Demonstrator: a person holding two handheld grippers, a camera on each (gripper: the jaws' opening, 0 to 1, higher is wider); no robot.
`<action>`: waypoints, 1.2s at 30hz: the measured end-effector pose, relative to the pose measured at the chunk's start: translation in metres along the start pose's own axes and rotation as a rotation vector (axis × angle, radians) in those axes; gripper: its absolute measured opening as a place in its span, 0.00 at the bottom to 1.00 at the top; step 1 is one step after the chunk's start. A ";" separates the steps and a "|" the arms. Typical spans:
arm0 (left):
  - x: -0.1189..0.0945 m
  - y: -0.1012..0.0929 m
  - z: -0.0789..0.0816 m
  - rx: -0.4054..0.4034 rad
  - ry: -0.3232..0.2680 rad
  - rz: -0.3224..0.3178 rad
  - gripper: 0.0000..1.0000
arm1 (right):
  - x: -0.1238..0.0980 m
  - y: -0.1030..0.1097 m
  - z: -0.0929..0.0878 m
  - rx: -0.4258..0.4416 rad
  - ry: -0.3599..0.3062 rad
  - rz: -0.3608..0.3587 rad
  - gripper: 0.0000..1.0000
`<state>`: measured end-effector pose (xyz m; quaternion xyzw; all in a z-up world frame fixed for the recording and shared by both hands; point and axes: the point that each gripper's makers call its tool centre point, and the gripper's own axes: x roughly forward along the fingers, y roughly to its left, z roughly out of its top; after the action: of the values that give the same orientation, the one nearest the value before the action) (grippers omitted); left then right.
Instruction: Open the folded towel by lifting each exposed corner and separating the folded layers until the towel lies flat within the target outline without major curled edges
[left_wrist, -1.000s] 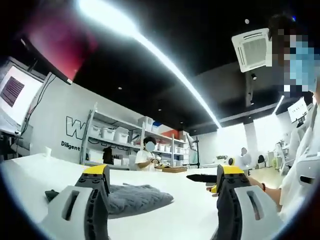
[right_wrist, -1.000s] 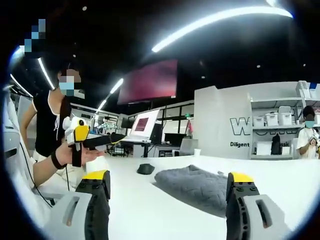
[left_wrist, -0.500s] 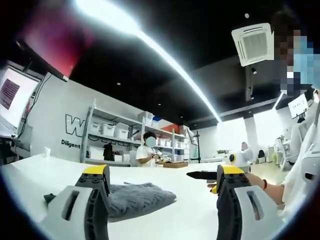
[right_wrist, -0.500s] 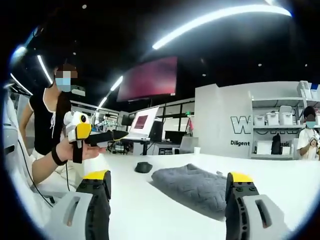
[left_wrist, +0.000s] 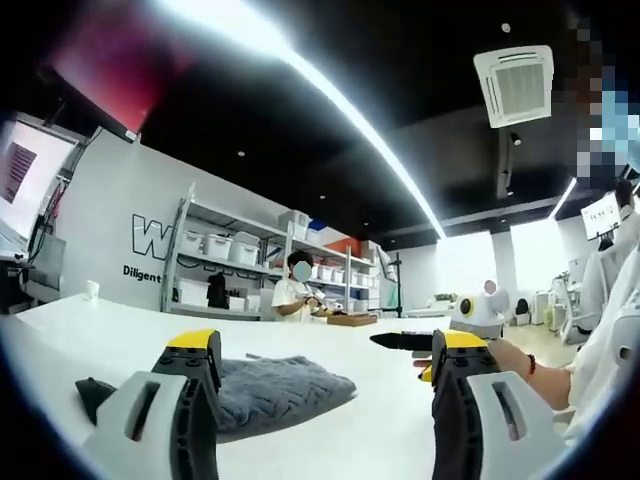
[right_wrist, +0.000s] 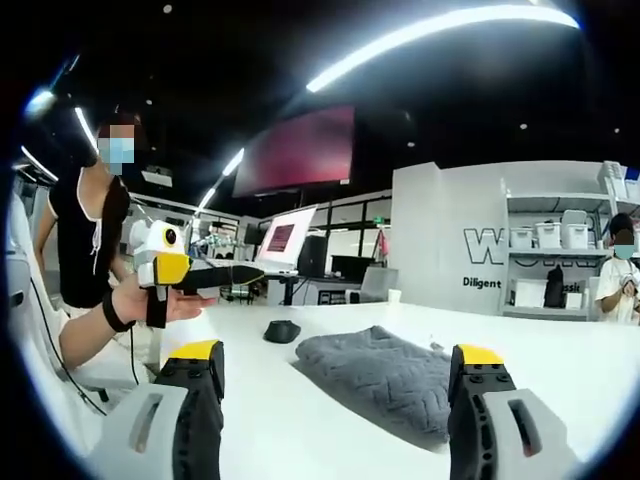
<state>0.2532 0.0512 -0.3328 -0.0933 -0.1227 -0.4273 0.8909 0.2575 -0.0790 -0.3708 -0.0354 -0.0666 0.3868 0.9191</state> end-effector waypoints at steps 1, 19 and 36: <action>0.001 0.001 -0.001 0.001 0.004 0.005 0.85 | 0.001 0.000 0.000 -0.004 0.002 0.002 0.93; 0.020 0.014 -0.009 -0.032 0.041 0.029 0.82 | 0.010 -0.017 -0.012 0.014 0.040 -0.012 0.91; 0.043 0.037 -0.032 -0.044 0.118 0.066 0.80 | 0.015 -0.048 -0.027 0.037 0.092 -0.047 0.90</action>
<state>0.3130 0.0338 -0.3528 -0.0914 -0.0574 -0.4052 0.9078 0.3063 -0.1020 -0.3904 -0.0345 -0.0180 0.3642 0.9305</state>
